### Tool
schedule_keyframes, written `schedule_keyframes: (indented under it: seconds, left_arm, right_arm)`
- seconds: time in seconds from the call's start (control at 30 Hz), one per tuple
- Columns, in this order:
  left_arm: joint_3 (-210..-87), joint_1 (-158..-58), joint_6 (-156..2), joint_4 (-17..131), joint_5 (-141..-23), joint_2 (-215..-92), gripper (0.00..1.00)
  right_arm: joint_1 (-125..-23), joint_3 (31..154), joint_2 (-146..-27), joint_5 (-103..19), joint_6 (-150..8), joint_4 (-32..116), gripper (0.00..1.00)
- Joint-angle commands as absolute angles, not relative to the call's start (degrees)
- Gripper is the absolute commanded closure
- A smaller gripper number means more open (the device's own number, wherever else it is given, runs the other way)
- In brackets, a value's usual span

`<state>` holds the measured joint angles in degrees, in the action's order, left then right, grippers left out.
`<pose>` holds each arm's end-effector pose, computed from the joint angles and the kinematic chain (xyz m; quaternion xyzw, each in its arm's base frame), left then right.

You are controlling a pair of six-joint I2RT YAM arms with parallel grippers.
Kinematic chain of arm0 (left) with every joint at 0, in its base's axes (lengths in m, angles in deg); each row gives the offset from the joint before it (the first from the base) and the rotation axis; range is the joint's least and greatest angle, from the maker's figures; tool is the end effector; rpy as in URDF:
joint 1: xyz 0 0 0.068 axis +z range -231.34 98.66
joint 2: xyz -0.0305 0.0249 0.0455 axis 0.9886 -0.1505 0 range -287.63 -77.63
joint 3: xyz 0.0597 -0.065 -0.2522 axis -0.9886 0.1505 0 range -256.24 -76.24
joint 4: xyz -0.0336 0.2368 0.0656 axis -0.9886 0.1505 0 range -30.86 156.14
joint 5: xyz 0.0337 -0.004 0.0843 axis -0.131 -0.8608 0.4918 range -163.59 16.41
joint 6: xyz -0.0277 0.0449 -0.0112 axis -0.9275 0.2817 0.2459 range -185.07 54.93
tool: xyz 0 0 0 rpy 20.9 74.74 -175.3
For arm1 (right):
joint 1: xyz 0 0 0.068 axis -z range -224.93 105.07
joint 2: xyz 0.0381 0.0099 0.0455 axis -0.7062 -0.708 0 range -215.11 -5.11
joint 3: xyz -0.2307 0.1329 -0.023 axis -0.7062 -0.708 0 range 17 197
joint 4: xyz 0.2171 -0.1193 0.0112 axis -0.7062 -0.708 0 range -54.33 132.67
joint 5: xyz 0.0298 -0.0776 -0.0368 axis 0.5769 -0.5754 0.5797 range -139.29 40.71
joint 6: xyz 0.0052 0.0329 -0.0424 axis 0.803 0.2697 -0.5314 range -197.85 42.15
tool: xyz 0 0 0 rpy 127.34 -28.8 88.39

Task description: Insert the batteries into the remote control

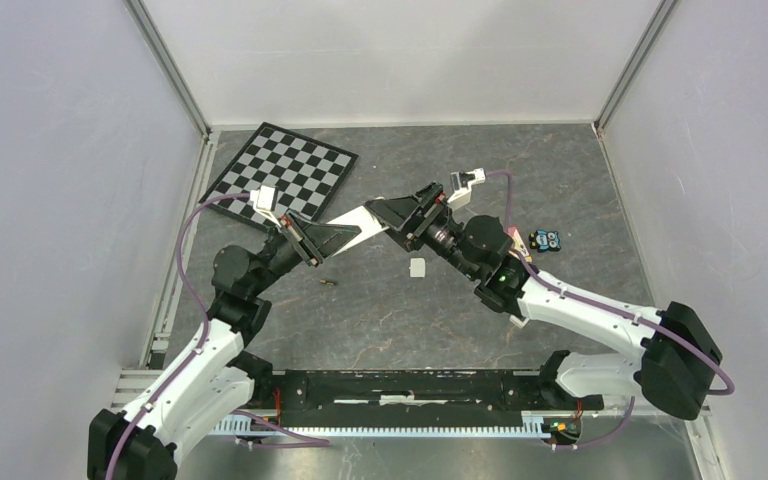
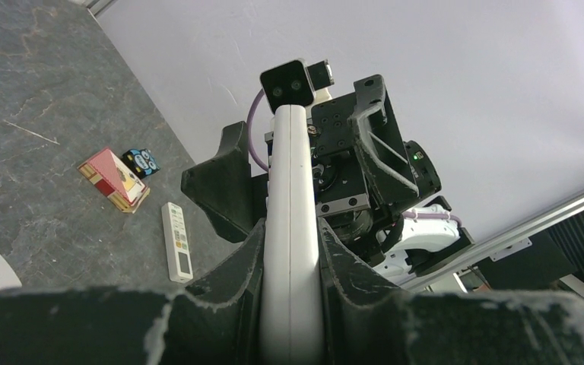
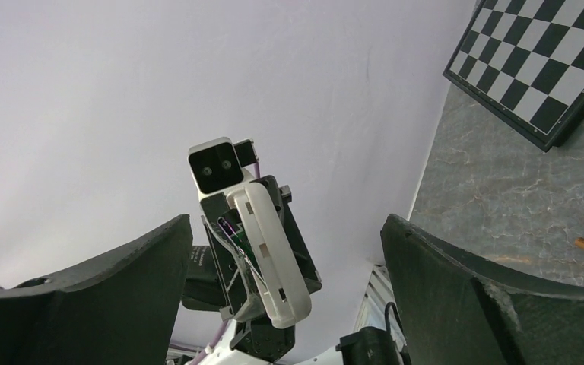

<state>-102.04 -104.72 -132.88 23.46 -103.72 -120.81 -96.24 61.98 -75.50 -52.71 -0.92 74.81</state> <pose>0.1482 -0.0835 0.3114 -0.0188 0.6032 -0.6657 0.4390 0.1742 0.2142 0.3248 0.1690 0.6427 0.6634 0.3439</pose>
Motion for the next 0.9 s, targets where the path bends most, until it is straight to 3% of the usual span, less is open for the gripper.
schedule_keyframes:
  seconds: [0.0,0.63,0.87]
  left_arm:
    - [-102.25,-104.87,-129.49,22.22,-104.27,-120.49,0.98]
    - [-101.81,-104.92,-129.07,22.24,-104.21,-120.45,0.98]
    - [-100.85,-104.89,-134.91,18.27,-103.29,-120.32,0.98]
  right_arm:
    - [-95.86,65.32,-76.54,-52.10,0.68,77.48,0.02]
    - [-94.94,66.31,-79.74,-49.42,4.11,79.23,0.32]
    - [-94.86,64.92,-79.87,-48.34,4.56,81.67,0.50]
